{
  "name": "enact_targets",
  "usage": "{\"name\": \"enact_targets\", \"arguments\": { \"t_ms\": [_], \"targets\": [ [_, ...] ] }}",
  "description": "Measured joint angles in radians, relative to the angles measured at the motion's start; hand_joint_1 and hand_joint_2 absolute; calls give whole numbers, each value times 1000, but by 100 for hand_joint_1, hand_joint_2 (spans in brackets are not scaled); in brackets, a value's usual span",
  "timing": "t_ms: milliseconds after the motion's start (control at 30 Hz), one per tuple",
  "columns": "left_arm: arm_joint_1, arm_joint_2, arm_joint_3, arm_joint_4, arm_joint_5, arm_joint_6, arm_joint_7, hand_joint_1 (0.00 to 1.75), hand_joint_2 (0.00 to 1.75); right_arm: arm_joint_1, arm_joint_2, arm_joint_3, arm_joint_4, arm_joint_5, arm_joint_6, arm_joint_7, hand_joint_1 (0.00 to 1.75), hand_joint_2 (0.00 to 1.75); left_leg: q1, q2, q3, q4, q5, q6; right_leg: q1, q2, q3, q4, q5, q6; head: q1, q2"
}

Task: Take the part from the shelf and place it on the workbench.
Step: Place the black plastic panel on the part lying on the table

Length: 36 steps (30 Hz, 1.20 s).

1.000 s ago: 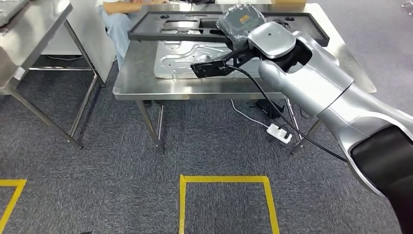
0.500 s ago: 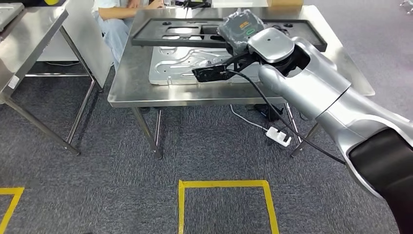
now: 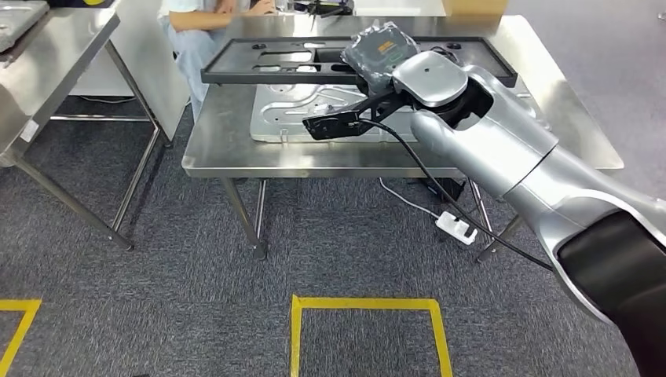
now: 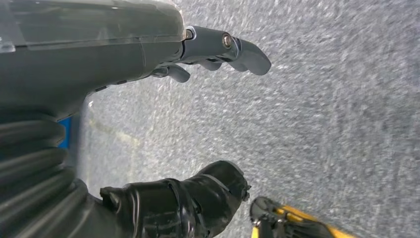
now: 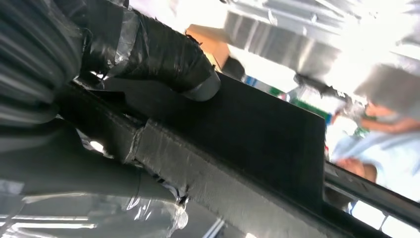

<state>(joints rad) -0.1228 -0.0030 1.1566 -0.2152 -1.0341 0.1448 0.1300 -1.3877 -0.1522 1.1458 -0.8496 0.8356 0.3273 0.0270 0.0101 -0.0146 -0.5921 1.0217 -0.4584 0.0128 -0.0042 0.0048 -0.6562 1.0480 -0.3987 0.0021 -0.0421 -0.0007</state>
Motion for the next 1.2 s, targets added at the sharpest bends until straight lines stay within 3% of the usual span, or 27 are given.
{"name": "enact_targets", "arguments": {
  "t_ms": [67,167,267,333,367,400,467,500,600,700,800,833,867,900,967,1000,1067,1133,1200],
  "targets": [
    [-2,0,0,0,0,1,0,0,175,2,0,0,0,0,0,0,175,175,-1,-1,0,-2,-3,-10,4,2,8,-17,-5,-6,-2,0],
    [0,0,0,0,-1,1,0,0,175,2,0,-1,-1,-1,2,2,175,175,1,3,-7,17,-22,-25,-3,2,22,-29,-6,-18,-5,0],
    [0,2,0,0,-2,2,-1,0,175,2,0,-2,-1,-4,6,3,175,175,3,9,-94,186,-92,-37,-4,2,36,-34,-14,-29,-9,0],
    [0,3,0,0,-2,2,-1,0,175,10,0,-2,-1,-6,8,3,175,175,3,9,-148,270,-102,-40,-3,4,45,-34,-20,-32,-9,0],
    [1,3,0,0,-2,2,-1,0,175,13,0,-2,-1,-6,8,3,175,175,3,9,-150,256,-79,-39,-1,5,50,-33,-25,-32,-9,0],
    [1,3,0,0,-2,2,-1,0,175,15,0,-2,-1,-7,8,3,175,175,3,9,-134,208,-42,-36,0,6,56,-32,-30,-31,-9,0],
    [1,4,0,0,-2,2,-1,0,175,13,0,-2,-1,-7,8,3,175,175,0,9,-77,73,30,-25,3,7,69,-32,-40,-29,-8,0],
    [0,4,0,0,-2,2,-1,0,175,11,0,-2,-1,-7,8,3,175,175,-4,9,-53,24,46,-20,4,7,73,-31,-44,-27,-8,0],
    [-1,6,0,0,-2,3,-1,0,175,9,0,-2,-3,-7,8,3,175,175,-11,8,-33,-15,44,-6,5,8,72,-34,-48,-15,-8,0],
    [1,6,0,0,-3,6,-1,0,175,10,-1,-3,-4,-8,8,5,175,175,-1,9,-21,-27,46,6,6,7,54,1,-74,-2,-5,0],
    [-1,5,0,0,-4,10,-1,0,175,13,-4,-4,-4,-9,8,12,175,175,1,10,-13,-28,39,16,2,4,-49,189,-143,8,0,0],
    [-1,5,0,0,-4,11,-1,0,175,18,-5,-4,-4,-10,9,14,175,175,1,10,-10,-26,34,17,0,4,-82,240,-150,10,0,0],
    [-1,5,0,0,-4,11,-1,0,175,24,-6,-4,-4,-10,9,14,175,175,1,9,-7,-23,29,17,-2,4,-99,254,-137,10,0,0],
    [0,4,0,0,-5,11,-1,0,175,29,-7,-4,-4,-10,9,15,175,175,1,8,-3,-20,23,16,-4,3,-97,229,-105,10,0,0],
    [1,3,0,0,-5,13,0,0,175,32,-11,-4,-4,-10,9,18,175,175,1,5,5,-11,8,11,-5,2,-52,105,-25,6,0,0],
    [1,3,0,0,-5,13,1,0,175,32,-12,-4,-4,-10,8,19,175,175,-1,3,6,-5,2,7,-5,1,-28,46,-3,4,0,0],
    [1,3,0,0,-5,14,1,0,175,34,-14,-4,-5,-11,8,21,175,175,-4,1,2,1,-5,-3,-1,3,-5,-3,-1,-1,-2,0],
    [1,2,0,0,-5,14,1,0,175,38,-15,-5,-6,-11,8,22,175,175,-3,1,0,0,-9,-11,-1,5,-3,-9,-4,-9,-2,0],
    [1,1,0,0,-5,14,1,0,175,39,-16,-7,-6,-11,7,24,175,175,-1,5,-14,31,-30,-20,-5,7,1,-12,-5,-18,-4,0]
  ]
}}
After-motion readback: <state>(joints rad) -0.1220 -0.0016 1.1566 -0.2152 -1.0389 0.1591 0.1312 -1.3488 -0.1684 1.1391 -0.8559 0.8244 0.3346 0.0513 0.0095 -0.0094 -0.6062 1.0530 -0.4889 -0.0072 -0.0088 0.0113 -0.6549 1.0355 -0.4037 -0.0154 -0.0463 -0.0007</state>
